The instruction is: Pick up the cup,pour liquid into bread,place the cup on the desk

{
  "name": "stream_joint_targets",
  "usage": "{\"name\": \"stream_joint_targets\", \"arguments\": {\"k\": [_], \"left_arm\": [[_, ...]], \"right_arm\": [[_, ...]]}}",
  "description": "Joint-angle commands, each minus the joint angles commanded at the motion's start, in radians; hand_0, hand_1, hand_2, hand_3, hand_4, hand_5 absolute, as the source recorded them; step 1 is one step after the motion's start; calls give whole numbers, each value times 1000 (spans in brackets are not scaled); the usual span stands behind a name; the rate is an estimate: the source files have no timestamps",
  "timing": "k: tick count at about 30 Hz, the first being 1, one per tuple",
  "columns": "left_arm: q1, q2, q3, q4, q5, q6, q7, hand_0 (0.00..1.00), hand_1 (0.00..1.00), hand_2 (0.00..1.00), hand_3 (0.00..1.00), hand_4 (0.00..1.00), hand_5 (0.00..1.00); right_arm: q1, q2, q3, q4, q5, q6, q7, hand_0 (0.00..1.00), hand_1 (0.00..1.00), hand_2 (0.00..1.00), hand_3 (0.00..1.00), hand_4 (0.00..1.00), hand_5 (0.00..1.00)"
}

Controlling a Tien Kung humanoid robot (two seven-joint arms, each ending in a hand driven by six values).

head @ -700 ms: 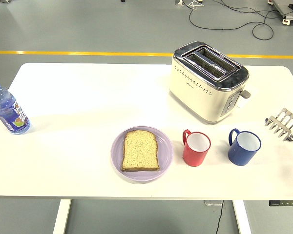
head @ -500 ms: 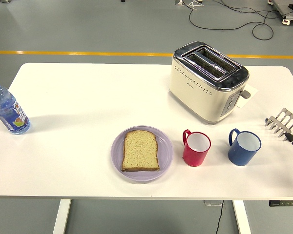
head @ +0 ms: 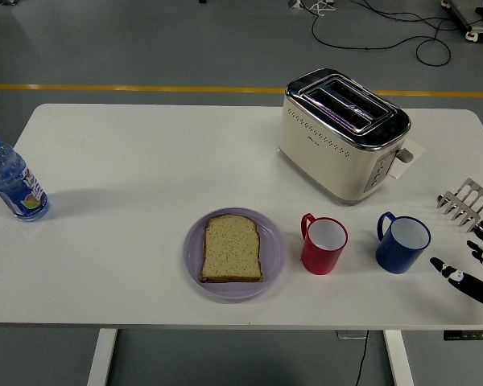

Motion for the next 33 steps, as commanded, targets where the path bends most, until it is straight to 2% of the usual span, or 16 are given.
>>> {"name": "stream_joint_targets", "arguments": {"k": [3,11,33], "left_arm": [[5,0,9,0,-5,0,1,655,666,667,538,314,781],[10,0,20,1,-7,-1,1,654,666,668,538,311,779],[3,-3,8,-2,-9,0,1,654,667,667,538,312,780]], "right_arm": [[2,7,-32,-12,-5,-16,26,947,891,985,998,998,202],[32,22,-79,-59,-19,-16,64,963,900,985,998,998,192],[175,84,-172,-212,39,-64,155,975,895,985,998,998,185]]}}
